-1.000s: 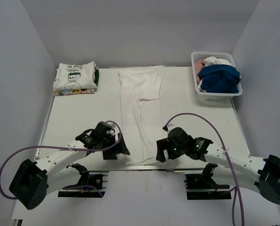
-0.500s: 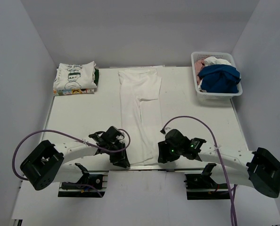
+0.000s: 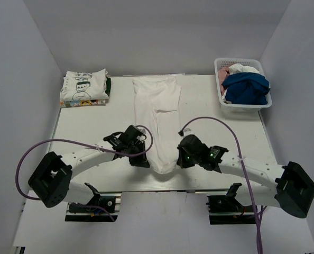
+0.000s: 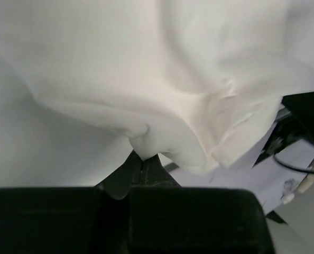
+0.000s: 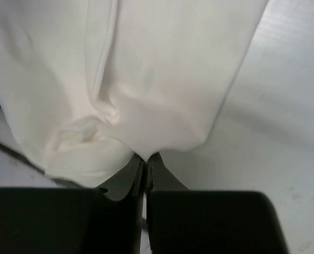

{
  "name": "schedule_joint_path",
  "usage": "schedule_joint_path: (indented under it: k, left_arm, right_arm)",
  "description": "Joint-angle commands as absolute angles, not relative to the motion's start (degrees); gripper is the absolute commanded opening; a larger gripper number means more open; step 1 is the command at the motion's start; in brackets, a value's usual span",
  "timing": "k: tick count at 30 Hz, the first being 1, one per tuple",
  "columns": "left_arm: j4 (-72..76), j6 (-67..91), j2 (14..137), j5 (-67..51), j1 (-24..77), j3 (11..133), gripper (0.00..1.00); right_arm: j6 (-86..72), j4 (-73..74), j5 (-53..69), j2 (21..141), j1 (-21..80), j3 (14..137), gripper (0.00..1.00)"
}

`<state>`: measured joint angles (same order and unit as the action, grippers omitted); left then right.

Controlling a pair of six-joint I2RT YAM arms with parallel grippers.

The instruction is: Fold and stack the t-shirts

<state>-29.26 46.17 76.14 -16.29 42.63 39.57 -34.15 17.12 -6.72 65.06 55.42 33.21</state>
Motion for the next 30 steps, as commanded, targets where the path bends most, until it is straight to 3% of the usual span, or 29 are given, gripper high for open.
schedule_joint_path:
  k: [1, 4, 10, 20, 30]
  left_arm:
    - [-28.4, 42.5, 79.0, -10.6, 41.5, 47.0, 0.00]
    - [-28.4, 42.5, 82.2, -7.2, 38.2, 51.6, 0.00]
    - [-24.1, 40.7, 84.4, -3.3, 31.2, 57.2, 0.00]
    - [-17.1, 37.4, 102.5, -14.5, 22.4, 69.1, 0.00]
    - [-10.3, 36.8, 108.5, -17.4, 17.5, 73.5, 0.00]
  right_arm:
    - [-35.0, 17.5, -18.6, 70.1, 53.0, 42.9, 0.00]
    - [-35.8, 20.1, -23.8, 76.6, 49.9, 50.0, 0.00]
    - [-34.5, 17.1, -20.5, 86.8, 43.6, 60.0, 0.00]
    - [-28.4, 10.6, -17.3, 102.7, 36.8, 74.5, 0.00]
    - [-24.1, -1.1, -11.2, 112.1, 32.7, 78.0, 0.00]
